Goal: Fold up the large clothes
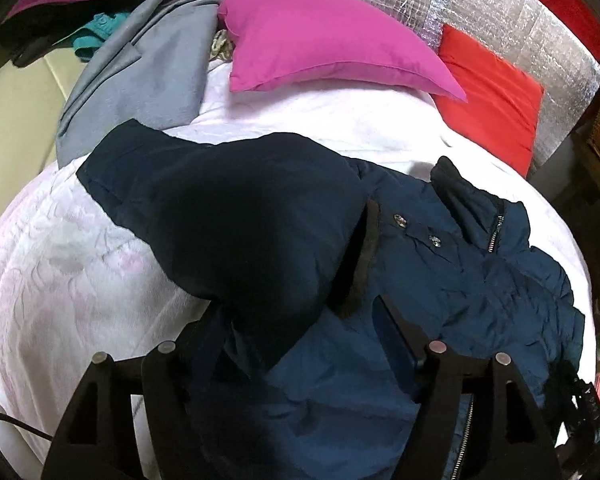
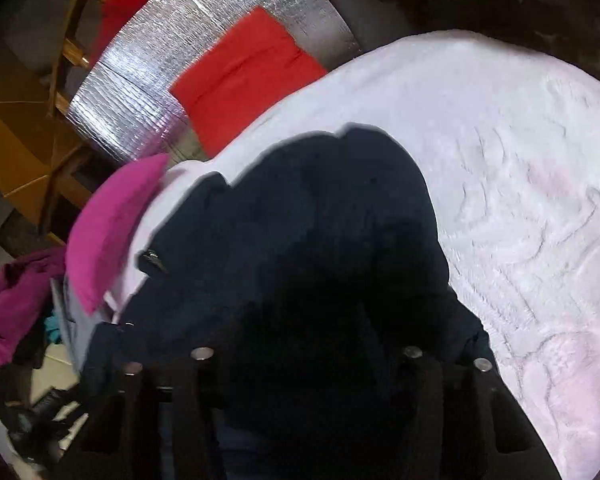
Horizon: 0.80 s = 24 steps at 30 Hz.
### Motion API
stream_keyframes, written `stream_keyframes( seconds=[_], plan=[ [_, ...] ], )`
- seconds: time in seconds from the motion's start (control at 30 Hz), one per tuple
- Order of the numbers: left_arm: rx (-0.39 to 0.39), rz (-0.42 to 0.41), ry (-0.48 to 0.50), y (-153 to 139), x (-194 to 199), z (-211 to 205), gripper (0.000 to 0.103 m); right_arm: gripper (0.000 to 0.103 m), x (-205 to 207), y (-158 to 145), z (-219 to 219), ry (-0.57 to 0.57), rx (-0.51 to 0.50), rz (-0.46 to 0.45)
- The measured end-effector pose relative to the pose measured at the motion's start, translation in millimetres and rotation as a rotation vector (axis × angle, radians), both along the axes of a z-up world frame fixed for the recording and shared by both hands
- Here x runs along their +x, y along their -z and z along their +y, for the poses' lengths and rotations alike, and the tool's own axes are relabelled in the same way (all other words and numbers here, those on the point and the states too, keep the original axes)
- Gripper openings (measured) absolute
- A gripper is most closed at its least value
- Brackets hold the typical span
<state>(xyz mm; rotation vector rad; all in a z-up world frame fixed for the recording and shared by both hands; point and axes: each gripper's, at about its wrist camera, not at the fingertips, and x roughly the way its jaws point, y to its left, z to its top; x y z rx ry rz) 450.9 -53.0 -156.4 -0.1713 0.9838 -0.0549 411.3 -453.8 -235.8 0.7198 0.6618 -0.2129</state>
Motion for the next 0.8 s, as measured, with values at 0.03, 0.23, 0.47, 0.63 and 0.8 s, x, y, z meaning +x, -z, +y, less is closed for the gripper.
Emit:
stream_keyframes(
  seconds=[0.03,0.23,0.47,0.63,0.8],
  plan=[
    [0.004,-0.003,0.006,0,2,0,0.073,0.052,1,0,-1,-0.006,-0.004,0.003],
    [0.021,-0.048,0.067,-2,13,-6,0.073,0.052,3,7,10,-0.035,-0.065,-0.017],
    [0.008,-0.09,0.125,1,20,-16,0.073,0.053,-6,9,0,-0.044,-0.039,-0.056],
    [0.089,-0.083,0.139,10,23,-32,0.08,0.053,-13,10,-3,-0.047,-0.009,-0.078],
    [0.164,-0.022,0.159,26,26,-50,0.096,0.053,-13,12,-4,-0.05,0.004,-0.089]
  ],
)
